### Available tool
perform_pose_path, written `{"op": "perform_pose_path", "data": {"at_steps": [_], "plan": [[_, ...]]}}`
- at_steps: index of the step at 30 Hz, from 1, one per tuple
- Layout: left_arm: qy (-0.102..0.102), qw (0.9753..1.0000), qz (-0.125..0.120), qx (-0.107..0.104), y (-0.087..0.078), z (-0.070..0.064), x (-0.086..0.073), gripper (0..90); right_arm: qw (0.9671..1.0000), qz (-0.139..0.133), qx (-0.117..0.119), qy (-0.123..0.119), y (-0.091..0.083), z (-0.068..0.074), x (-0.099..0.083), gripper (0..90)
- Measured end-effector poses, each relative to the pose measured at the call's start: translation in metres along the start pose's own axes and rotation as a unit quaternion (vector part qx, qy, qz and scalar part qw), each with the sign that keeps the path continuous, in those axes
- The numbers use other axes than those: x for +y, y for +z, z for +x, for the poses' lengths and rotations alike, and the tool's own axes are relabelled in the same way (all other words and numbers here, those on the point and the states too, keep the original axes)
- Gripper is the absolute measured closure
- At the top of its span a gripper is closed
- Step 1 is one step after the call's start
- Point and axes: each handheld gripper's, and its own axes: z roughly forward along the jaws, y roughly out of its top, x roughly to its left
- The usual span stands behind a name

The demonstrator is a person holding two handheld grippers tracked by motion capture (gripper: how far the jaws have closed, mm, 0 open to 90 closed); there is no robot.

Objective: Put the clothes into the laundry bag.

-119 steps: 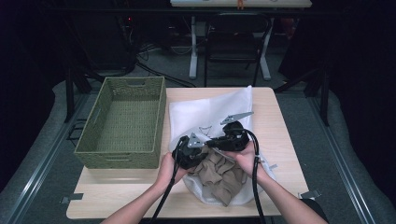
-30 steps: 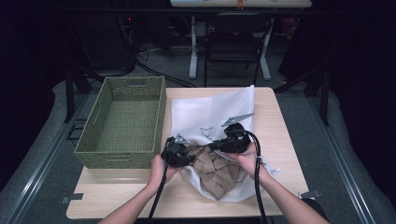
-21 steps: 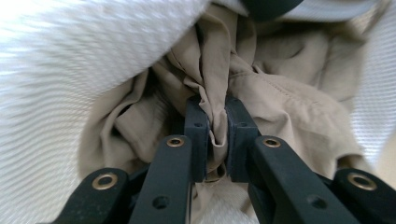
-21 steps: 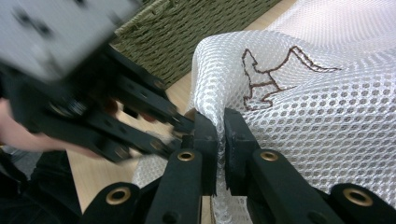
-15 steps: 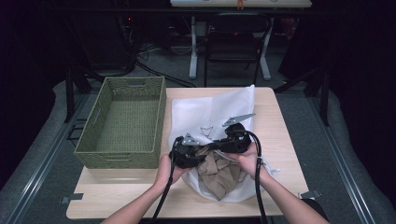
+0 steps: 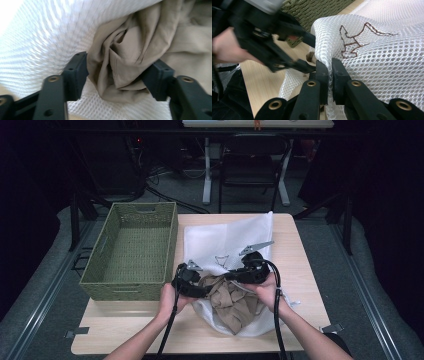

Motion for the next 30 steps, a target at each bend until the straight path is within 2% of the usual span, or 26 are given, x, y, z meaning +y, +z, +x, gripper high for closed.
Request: {"op": "perform_pose_path", "data": {"at_steps": [2, 4, 6, 9, 13, 16, 20, 24, 25, 27, 30], "plan": [[-0.015, 0.9999, 0.002, -0.009, 0.01, 0.004, -0.004, 47.9, 1.0, 0.002, 0.001, 0.001, 0.001, 0.001, 0.0, 85.7], [-0.017, 0.9997, -0.002, -0.019, 0.015, 0.007, -0.006, 61.0, 1.0, 0.004, 0.0, 0.001, 0.002, 0.001, 0.0, 85.7], [-0.009, 0.9998, -0.004, -0.016, 0.017, 0.005, -0.007, 71.1, 1.0, 0.006, 0.001, -0.001, 0.003, 0.001, -0.001, 85.7], [0.008, 0.9999, -0.01, -0.009, 0.015, -0.002, -0.004, 76.4, 1.0, 0.004, 0.0, 0.0, 0.004, 0.001, 0.0, 85.7], [0.04, 0.9987, -0.03, -0.009, 0.007, -0.02, 0.003, 76.7, 1.0, -0.002, 0.0, -0.003, 0.003, 0.003, 0.002, 85.7], [0.052, 0.9973, -0.053, -0.003, 0.007, -0.031, 0.007, 76.6, 1.0, -0.007, 0.007, -0.001, 0.004, 0.004, 0.004, 85.8], [0.025, 0.9973, -0.069, 0.008, 0.015, -0.023, 0.008, 76.0, 0.9996, -0.011, 0.024, 0.005, 0.004, 0.007, 0.003, 85.8], [0.011, 0.9985, -0.054, 0.005, 0.019, -0.014, 0.005, 71.1, 0.9998, 0.002, 0.022, -0.002, 0.004, 0.008, 0.002, 85.6], [0.012, 0.9986, -0.051, 0.003, 0.016, -0.013, 0.005, 68.2, 0.9999, 0.004, 0.014, -0.006, 0.004, 0.007, 0.001, 85.6], [0.021, 0.9987, -0.047, 0.0, 0.009, -0.014, 0.006, 61.3, 0.9999, 0.005, 0.013, -0.002, 0.002, 0.004, -0.001, 85.6], [0.038, 0.9982, -0.046, 0.004, -0.006, -0.02, 0.009, 48.7, 1.0, 0.002, 0.005, 0.001, -0.001, 0.0, -0.002, 85.6]]}}
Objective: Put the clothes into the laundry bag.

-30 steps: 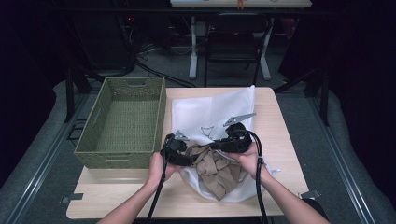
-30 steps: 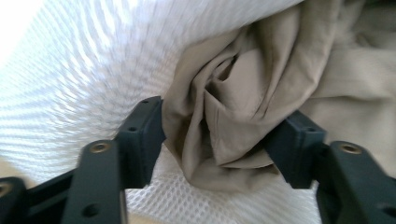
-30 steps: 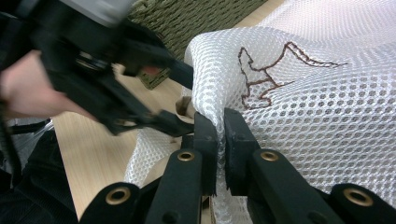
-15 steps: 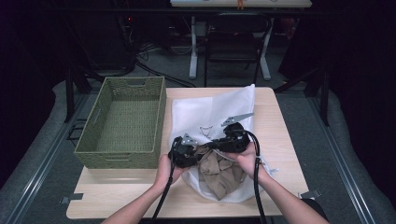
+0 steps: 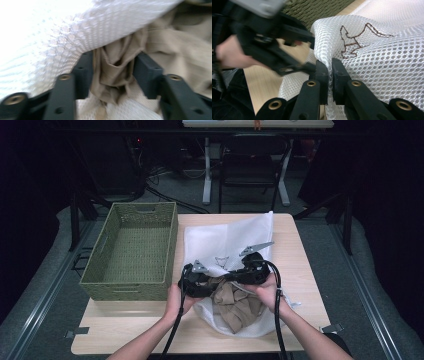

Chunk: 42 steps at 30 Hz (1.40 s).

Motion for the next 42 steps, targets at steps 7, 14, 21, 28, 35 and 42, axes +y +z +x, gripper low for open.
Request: {"op": "perform_pose_path", "data": {"at_steps": [7, 14, 21, 28, 35, 42], "plan": [[0.029, 0.9988, -0.011, -0.039, -0.024, -0.027, 0.003, 33.4, 1.0, 0.001, -0.006, 0.001, 0.0, -0.003, -0.001, 85.6], [0.049, 0.9964, 0.035, -0.06, 0.012, -0.054, -0.008, 30.7, 1.0, 0.004, -0.006, 0.006, 0.0, -0.003, -0.001, 85.6], [0.042, 0.9975, 0.034, -0.046, 0.037, -0.051, -0.018, 82.0, 1.0, 0.0, 0.001, 0.007, -0.001, -0.002, -0.001, 85.8], [0.009, 0.9997, -0.021, -0.011, 0.024, -0.029, -0.006, 86.2, 0.9995, -0.021, 0.021, 0.013, -0.008, 0.004, 0.004, 85.9], [-0.001, 0.9999, -0.005, -0.009, 0.028, -0.018, -0.01, 77.7, 0.9998, -0.01, 0.012, 0.01, -0.005, 0.002, 0.001, 85.5], [0.04, 0.999, -0.016, -0.011, -0.005, -0.036, 0.0, 39.2, 0.9998, -0.003, 0.002, 0.017, -0.008, -0.005, -0.005, 85.3]]}}
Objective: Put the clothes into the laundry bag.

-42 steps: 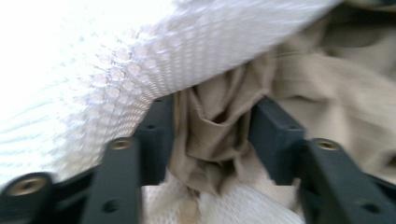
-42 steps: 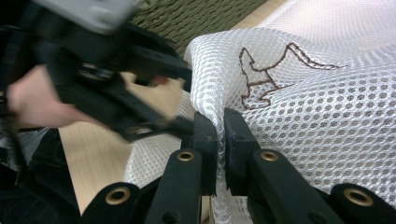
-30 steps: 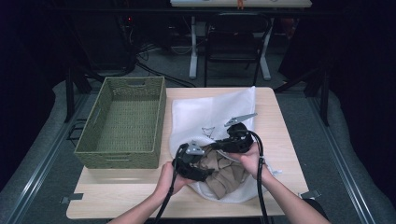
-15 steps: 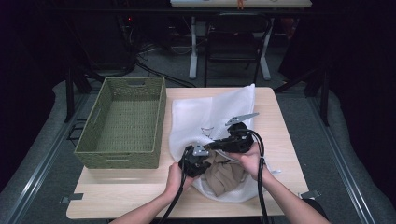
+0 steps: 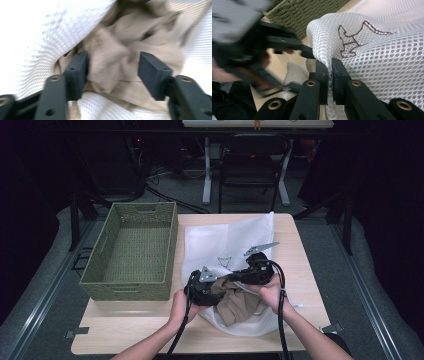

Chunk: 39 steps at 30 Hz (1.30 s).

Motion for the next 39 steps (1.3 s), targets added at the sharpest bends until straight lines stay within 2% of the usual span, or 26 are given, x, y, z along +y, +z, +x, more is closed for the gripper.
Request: {"op": "perform_pose_path", "data": {"at_steps": [2, 3, 5, 8, 13, 16, 19, 22, 27, 29, 30, 31, 34, 35, 39], "plan": [[0.012, 0.9999, -0.001, -0.01, -0.006, -0.01, 0.001, 34.3, 1.0, 0.0, -0.002, 0.002, -0.001, -0.001, -0.001, 85.3], [0.017, 0.9998, -0.003, -0.009, -0.006, -0.015, 0.001, 30.9, 1.0, 0.001, -0.002, 0.002, -0.001, -0.002, -0.001, 85.2], [0.026, 0.9994, 0.006, -0.02, -0.001, -0.025, -0.001, 27.9, 1.0, 0.001, -0.003, 0.003, -0.001, -0.004, -0.001, 85.2], [0.048, 0.9975, 0.037, -0.036, 0.016, -0.036, -0.004, 25.4, 1.0, 0.004, -0.004, 0.006, 0.0, -0.005, -0.002, 85.1], [0.056, 0.9947, 0.074, -0.043, 0.041, -0.039, -0.013, 26.6, 1.0, 0.008, -0.003, 0.004, 0.002, -0.005, -0.002, 85.1], [0.068, 0.9933, 0.085, -0.038, 0.048, -0.037, -0.016, 35.9, 0.9999, 0.012, -0.001, 0.003, 0.004, -0.005, -0.002, 85.0], [0.06, 0.9935, 0.085, -0.045, 0.051, -0.034, -0.019, 44.7, 0.9999, 0.013, 0.0, 0.004, 0.004, -0.006, -0.002, 85.0], [0.059, 0.9939, 0.083, -0.043, 0.051, -0.032, -0.021, 53.0, 0.9999, 0.015, 0.0, 0.006, 0.005, -0.005, -0.002, 85.0], [0.051, 0.9948, 0.073, -0.05, 0.05, -0.026, -0.021, 68.6, 0.9999, 0.014, 0.0, 0.003, 0.005, -0.003, -0.002, 85.2], [0.058, 0.995, 0.069, -0.044, 0.047, -0.024, -0.02, 75.6, 0.9999, 0.013, 0.0, 0.003, 0.005, -0.003, -0.002, 85.2], [0.059, 0.9946, 0.071, -0.047, 0.046, -0.023, -0.019, 82.1, 0.9999, 0.013, 0.001, 0.004, 0.005, -0.002, -0.002, 85.2], [0.051, 0.995, 0.068, -0.053, 0.046, -0.022, -0.019, 82.6, 0.9999, 0.013, 0.002, 0.004, 0.005, -0.002, -0.002, 85.3], [0.058, 0.9945, 0.07, -0.053, 0.045, -0.022, -0.017, 83.3, 0.9999, 0.012, 0.003, 0.003, 0.004, -0.001, -0.001, 85.3], [0.061, 0.9947, 0.068, -0.045, 0.044, -0.022, -0.016, 83.5, 0.9999, 0.011, 0.004, 0.001, 0.004, 0.0, -0.001, 85.3], [0.056, 0.9963, 0.053, -0.039, 0.039, -0.018, -0.013, 84.0, 0.9999, 0.004, 0.009, 0.005, 0.001, 0.0, 0.0, 85.3]]}}
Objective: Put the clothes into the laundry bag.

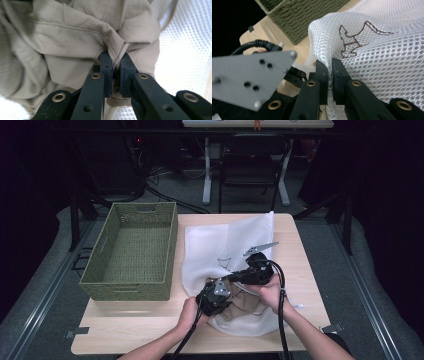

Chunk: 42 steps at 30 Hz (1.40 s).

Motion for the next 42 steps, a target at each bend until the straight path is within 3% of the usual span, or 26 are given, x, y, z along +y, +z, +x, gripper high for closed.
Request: {"op": "perform_pose_path", "data": {"at_steps": [4, 7, 8, 11, 15, 18, 23, 27, 29, 32, 34, 38, 39, 40, 42], "plan": [[-0.011, 0.9993, -0.028, 0.023, -0.01, 0.008, 0.005, 84.2, 1.0, -0.005, 0.007, 0.0, -0.001, 0.002, 0.0, 85.3], [-0.024, 0.9972, -0.055, 0.044, -0.016, 0.012, 0.007, 84.3, 0.9998, -0.011, 0.016, -0.002, -0.001, 0.006, 0.002, 85.3], [-0.026, 0.9969, -0.055, 0.05, -0.016, 0.014, 0.007, 84.3, 0.9998, -0.01, 0.017, -0.004, -0.001, 0.007, 0.002, 85.4], [-0.038, 0.9978, -0.036, 0.04, -0.005, 0.018, 0.0, 84.0, 0.9998, -0.006, 0.017, 0.0, 0.001, 0.005, 0.002, 85.3], [-0.03, 0.999, -0.013, 0.032, 0.001, 0.019, -0.002, 80.8, 0.9999, 0.002, 0.012, 0.003, 0.002, -0.001, 0.0, 85.2], [-0.027, 0.9992, -0.012, 0.027, -0.007, 0.019, 0.002, 69.7, 0.9999, 0.001, 0.009, 0.008, 0.001, -0.005, -0.001, 85.1], [-0.032, 0.9989, -0.022, 0.027, -0.028, 0.016, 0.007, 44.1, 0.9999, 0.001, 0.005, 0.014, -0.002, -0.009, -0.002, 85.1], [-0.032, 0.9991, -0.025, 0.015, -0.029, 0.009, 0.008, 35.5, 0.9999, 0.001, 0.002, 0.012, -0.002, -0.01, -0.002, 85.1], [-0.025, 0.9996, -0.009, 0.008, -0.022, 0.006, 0.006, 34.9, 0.9999, 0.003, 0.001, 0.011, -0.001, -0.01, -0.002, 85.1], [-0.02, 0.9997, 0.016, 0.001, -0.008, 0.003, 0.001, 37.8, 0.9999, 0.006, 0.001, 0.015, -0.001, -0.01, -0.002, 85.1], [-0.021, 0.9993, 0.031, 0.007, 0.003, 0.002, -0.002, 41.6, 0.9999, 0.007, 0.001, 0.014, 0.0, -0.011, -0.003, 85.1], [-0.031, 0.9993, 0.019, 0.011, 0.013, 0.004, -0.008, 58.0, 0.9998, 0.011, 0.002, 0.017, 0.003, -0.01, -0.003, 85.1], [-0.037, 0.9992, 0.011, -0.004, 0.012, 0.006, -0.009, 62.2, 0.9998, 0.012, 0.002, 0.016, 0.003, -0.01, -0.003, 85.2], [-0.042, 0.9991, 0.005, -0.005, 0.012, 0.007, -0.009, 75.4, 0.9999, 0.011, 0.002, 0.013, 0.003, -0.01, -0.003, 85.2], [-0.035, 0.9994, 0.0, -0.003, 0.011, 0.005, -0.008, 83.4, 0.9999, 0.006, 0.003, 0.011, 0.003, -0.008, -0.002, 85.3]]}}
